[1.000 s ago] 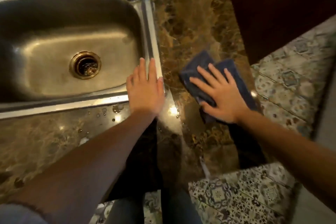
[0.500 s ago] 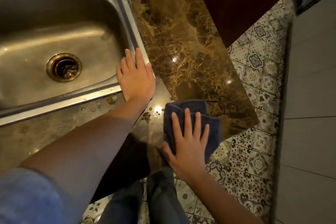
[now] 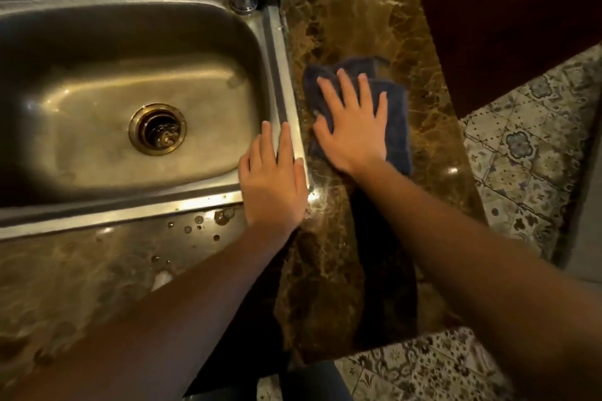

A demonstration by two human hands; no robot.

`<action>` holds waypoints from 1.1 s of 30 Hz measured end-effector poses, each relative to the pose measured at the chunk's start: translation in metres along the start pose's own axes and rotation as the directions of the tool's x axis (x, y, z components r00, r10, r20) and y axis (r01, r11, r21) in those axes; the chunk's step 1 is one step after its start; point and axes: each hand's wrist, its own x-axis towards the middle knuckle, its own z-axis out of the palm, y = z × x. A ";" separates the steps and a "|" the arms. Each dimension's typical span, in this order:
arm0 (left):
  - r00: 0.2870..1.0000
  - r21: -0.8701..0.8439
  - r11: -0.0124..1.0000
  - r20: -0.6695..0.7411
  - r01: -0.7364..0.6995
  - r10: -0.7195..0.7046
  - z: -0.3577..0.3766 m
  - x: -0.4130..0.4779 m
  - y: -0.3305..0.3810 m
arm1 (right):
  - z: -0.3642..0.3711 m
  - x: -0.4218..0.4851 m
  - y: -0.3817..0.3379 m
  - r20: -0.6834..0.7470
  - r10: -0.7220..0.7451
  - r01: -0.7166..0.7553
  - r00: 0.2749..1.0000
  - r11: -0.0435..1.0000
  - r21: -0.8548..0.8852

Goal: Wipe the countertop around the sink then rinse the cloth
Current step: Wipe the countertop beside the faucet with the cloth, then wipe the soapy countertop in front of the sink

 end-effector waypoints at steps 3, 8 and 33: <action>0.999 0.021 1.000 0.031 0.015 -0.016 -0.001 0.000 0.000 | -0.008 0.061 0.004 -0.019 -0.048 0.049 0.999 0.998 0.033; 0.996 0.047 0.998 0.072 0.041 -0.045 -0.002 -0.001 0.004 | -0.015 0.134 0.006 -0.029 -0.059 0.060 0.998 0.997 0.053; 0.924 -0.094 0.986 0.346 -0.138 0.163 -0.102 -0.046 -0.171 | 0.032 -0.268 -0.107 0.095 -0.031 0.033 0.995 0.999 -0.018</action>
